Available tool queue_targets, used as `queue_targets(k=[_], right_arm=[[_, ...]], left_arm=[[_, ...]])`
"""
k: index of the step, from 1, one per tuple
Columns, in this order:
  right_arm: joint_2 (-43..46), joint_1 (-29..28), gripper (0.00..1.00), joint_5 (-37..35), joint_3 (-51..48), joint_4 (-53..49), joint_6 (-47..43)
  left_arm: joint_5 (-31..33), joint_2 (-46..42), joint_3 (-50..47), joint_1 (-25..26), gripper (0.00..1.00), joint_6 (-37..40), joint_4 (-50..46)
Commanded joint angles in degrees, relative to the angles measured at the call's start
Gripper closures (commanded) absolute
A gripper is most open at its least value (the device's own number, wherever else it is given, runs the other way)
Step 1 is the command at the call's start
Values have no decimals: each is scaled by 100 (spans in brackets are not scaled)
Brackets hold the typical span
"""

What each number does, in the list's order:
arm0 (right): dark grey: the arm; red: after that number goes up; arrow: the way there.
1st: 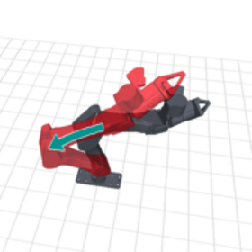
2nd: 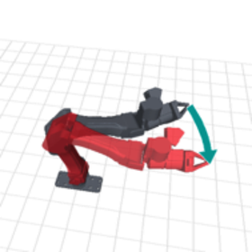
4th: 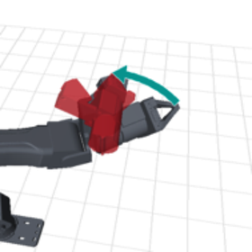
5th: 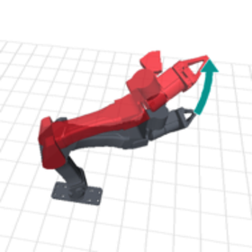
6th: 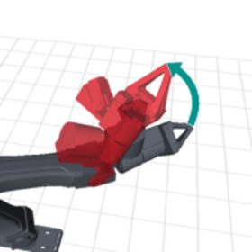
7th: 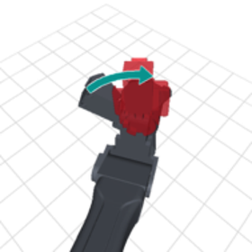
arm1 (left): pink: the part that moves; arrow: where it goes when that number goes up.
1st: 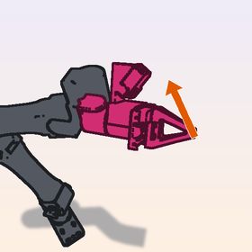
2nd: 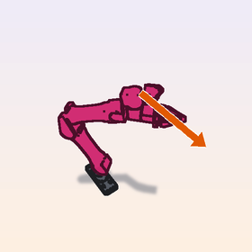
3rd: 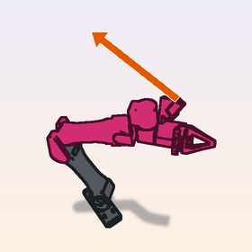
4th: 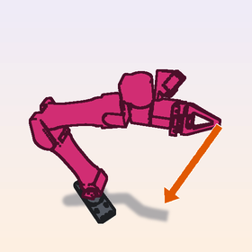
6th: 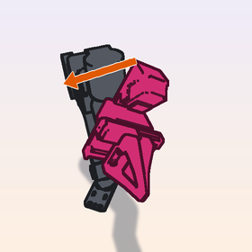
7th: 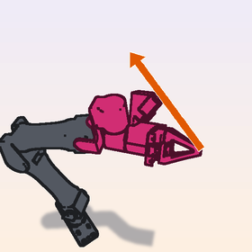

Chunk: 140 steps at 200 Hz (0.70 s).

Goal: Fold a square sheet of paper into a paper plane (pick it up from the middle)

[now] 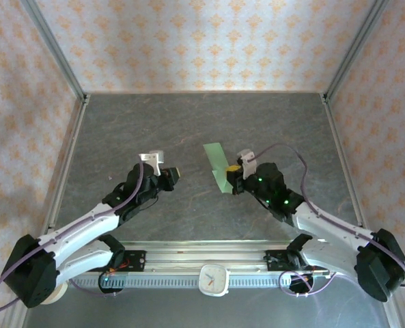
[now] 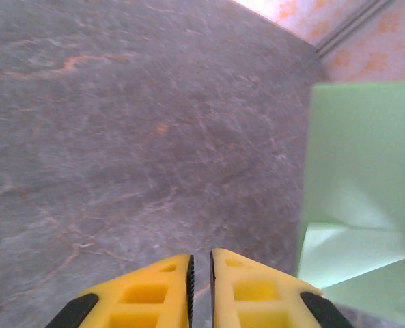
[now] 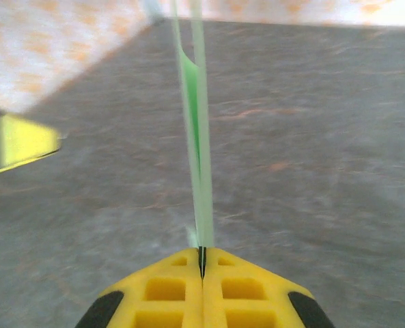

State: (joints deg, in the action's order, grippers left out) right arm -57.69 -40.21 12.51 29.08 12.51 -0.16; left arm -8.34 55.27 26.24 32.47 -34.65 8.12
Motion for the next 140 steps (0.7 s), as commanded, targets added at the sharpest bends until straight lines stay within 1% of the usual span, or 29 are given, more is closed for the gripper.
queue_targets(k=[1,14,22,39,50,59,75,96,116,140], right_arm=[[-341,-443,100,-2927,869,-1358,-6],[-777,-714,100,-4162,1440,-2217,335],[-1138,-836,100,-4709,1827,-2816,534],[-1897,-1011,100,-5456,2493,-3959,979],[-2343,-1040,100,-5700,2839,-4569,1343],[-2634,-1047,100,-5737,3024,-4918,1596],[-3043,-1080,100,-5604,3211,-5185,1881],[-3361,-1211,100,-5333,3216,-5033,2039],[-3701,-1292,100,-4818,3302,-4901,2152],[-4201,-1435,100,-4300,3512,-4744,2183]], left_arm=[[780,-342,-198,-83,79,-14,-204],[1140,-568,-290,-121,71,-112,-377],[1389,-717,-364,-141,66,-191,-471],[1832,-1035,-514,-235,56,-353,-615],[1969,-1215,-603,-350,53,-417,-663],[1975,-1338,-659,-456,50,-460,-694],[1959,-1514,-682,-624,38,-532,-849],[2000,-1664,-664,-723,31,-534,-1104],[2040,-1796,-663,-781,22,-526,-1302],[1658,-1927,-655,-820,14,-384,-1332]])
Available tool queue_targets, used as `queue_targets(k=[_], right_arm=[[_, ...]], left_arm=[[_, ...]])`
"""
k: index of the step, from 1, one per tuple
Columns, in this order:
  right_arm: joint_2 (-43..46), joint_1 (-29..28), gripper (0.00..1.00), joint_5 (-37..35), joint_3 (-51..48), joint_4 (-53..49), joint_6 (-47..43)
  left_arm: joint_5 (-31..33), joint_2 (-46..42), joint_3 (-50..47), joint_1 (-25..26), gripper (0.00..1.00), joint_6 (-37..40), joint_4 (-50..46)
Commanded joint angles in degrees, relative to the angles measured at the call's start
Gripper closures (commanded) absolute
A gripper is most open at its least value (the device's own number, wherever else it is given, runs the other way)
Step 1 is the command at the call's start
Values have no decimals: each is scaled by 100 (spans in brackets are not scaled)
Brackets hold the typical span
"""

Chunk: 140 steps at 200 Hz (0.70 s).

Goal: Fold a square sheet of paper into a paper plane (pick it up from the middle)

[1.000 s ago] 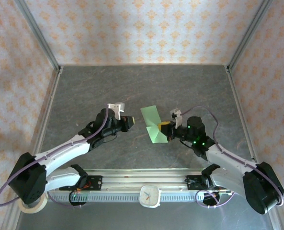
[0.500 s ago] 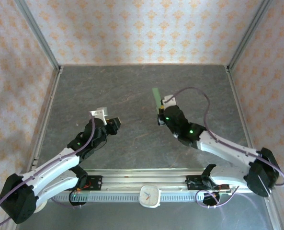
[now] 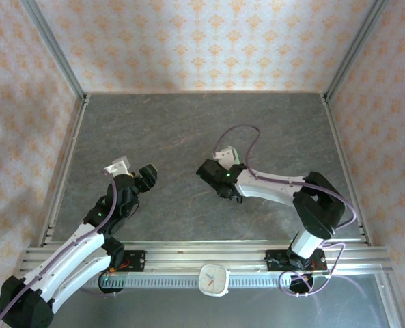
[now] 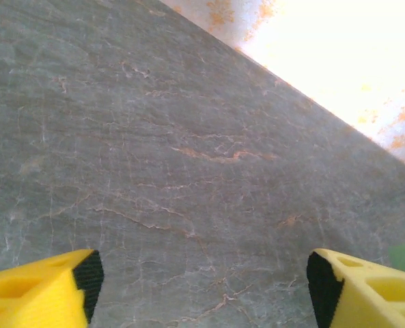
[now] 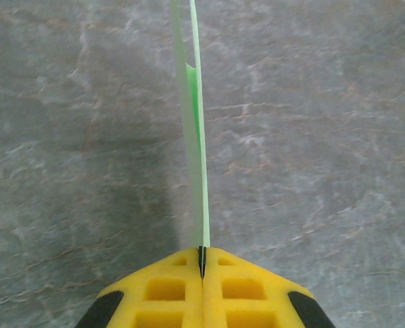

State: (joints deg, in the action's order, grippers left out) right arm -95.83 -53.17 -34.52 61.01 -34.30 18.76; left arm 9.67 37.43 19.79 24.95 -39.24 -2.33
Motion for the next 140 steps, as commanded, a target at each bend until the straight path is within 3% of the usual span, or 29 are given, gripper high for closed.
queue_targets(k=[1,38,50,59,67,77,97,118,140], right_arm=[[-407,-149,100,421,326,-52,283],[-931,-272,94,1581,795,515,220],[-1027,-271,86,1957,926,650,277],[-1047,-268,75,2274,1008,798,302],[-962,-273,68,2533,986,1032,300],[-774,-260,58,2750,850,1437,355],[-123,-77,45,3192,295,2275,493],[712,506,41,3920,-640,3208,921],[1351,1382,50,4962,-1627,4080,1488]], left_arm=[[-160,-146,-10,-73,14,79,-291],[-458,-151,49,-82,9,66,-276],[-548,-124,92,-82,10,73,-299],[-665,-95,112,-78,11,96,-289],[-815,-66,121,-75,16,125,-249],[-1082,-4,122,-78,28,201,-147],[-1655,197,155,-84,36,251,92],[-2236,598,175,-78,45,180,406],[-2880,1173,179,-78,52,-65,986]])
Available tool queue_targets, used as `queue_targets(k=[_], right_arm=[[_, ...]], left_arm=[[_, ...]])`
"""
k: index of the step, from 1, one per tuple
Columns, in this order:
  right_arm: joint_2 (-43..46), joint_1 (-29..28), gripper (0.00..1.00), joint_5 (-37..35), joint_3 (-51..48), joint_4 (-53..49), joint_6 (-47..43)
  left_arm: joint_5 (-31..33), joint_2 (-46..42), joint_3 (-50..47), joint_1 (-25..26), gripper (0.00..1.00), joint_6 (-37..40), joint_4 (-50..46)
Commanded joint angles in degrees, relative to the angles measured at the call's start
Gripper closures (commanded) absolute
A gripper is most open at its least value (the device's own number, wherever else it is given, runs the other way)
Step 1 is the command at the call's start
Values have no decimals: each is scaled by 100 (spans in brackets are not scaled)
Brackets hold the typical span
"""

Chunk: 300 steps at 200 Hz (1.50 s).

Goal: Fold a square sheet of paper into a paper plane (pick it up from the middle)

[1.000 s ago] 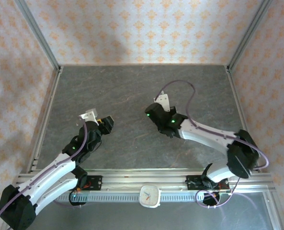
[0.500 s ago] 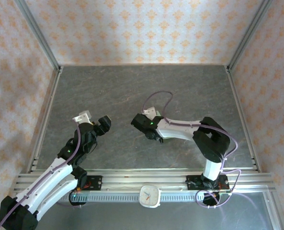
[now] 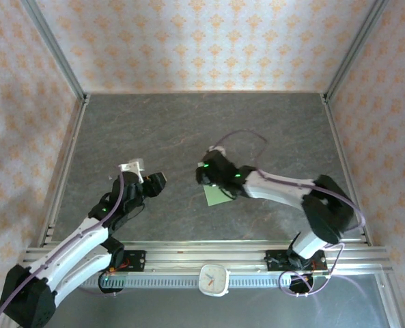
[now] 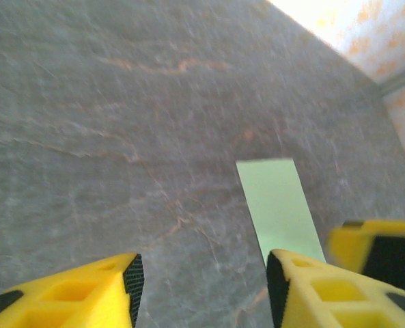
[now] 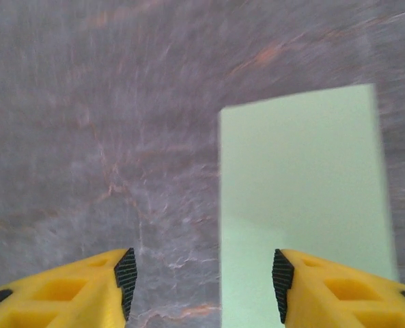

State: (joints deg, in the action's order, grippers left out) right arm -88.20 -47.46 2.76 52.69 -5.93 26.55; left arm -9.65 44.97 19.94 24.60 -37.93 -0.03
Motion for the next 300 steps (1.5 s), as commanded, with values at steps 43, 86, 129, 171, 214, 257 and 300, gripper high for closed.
queue_targets(k=[43,86,129,171,214,257,300], right_arm=[[471,1931,77,3130,-1537,2194,1097],[-607,2165,95,4205,-1173,2207,1074],[-968,2373,96,4335,-1160,2040,828],[-1374,2537,95,4386,-1491,2158,872],[-1388,2534,95,4341,-1805,2384,1117],[-1400,2540,95,4329,-1939,2590,1322],[-1463,2539,95,4185,-1960,2518,1312]], left_arm=[[-1826,1707,424,-34,58,-678,1686],[-1998,2565,765,186,60,-874,1968],[-1996,3067,959,357,58,-1057,2155],[-2078,3595,1154,530,58,-1161,2321],[-2132,4202,1378,773,60,-1372,2562],[-2234,4702,1524,853,62,-1561,2778],[-2319,5005,1604,897,60,-1616,2740]])
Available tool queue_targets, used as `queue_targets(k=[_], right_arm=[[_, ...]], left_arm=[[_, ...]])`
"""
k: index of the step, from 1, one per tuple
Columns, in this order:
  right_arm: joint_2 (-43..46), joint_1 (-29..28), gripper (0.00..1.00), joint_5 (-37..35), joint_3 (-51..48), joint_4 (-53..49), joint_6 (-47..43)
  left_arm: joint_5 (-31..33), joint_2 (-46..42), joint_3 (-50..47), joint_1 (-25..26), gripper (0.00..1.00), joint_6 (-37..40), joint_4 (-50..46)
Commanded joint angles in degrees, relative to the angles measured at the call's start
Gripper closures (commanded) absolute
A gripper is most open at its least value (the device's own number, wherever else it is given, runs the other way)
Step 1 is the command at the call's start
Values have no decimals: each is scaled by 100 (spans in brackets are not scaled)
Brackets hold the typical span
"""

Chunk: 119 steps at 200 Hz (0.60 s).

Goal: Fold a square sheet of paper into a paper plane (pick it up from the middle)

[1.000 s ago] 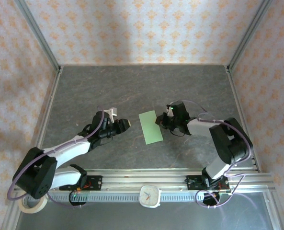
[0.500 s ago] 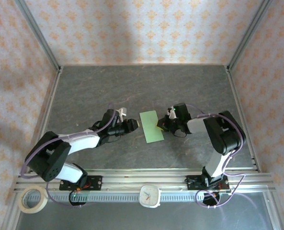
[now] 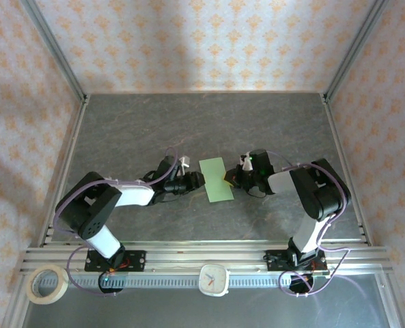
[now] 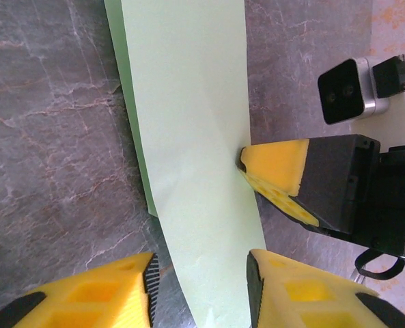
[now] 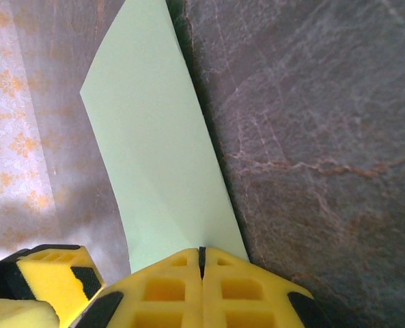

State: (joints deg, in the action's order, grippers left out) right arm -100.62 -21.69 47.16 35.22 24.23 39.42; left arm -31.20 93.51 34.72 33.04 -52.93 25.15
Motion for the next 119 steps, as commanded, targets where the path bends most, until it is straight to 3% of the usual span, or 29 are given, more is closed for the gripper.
queue_targets(k=[1,119], right_arm=[[-221,-42,95,-252,-220,-503,23],[-292,-44,95,-355,-281,-577,-59]], left_arm=[[-166,155,129,54,60,-119,225],[-374,626,359,193,69,-325,349]])
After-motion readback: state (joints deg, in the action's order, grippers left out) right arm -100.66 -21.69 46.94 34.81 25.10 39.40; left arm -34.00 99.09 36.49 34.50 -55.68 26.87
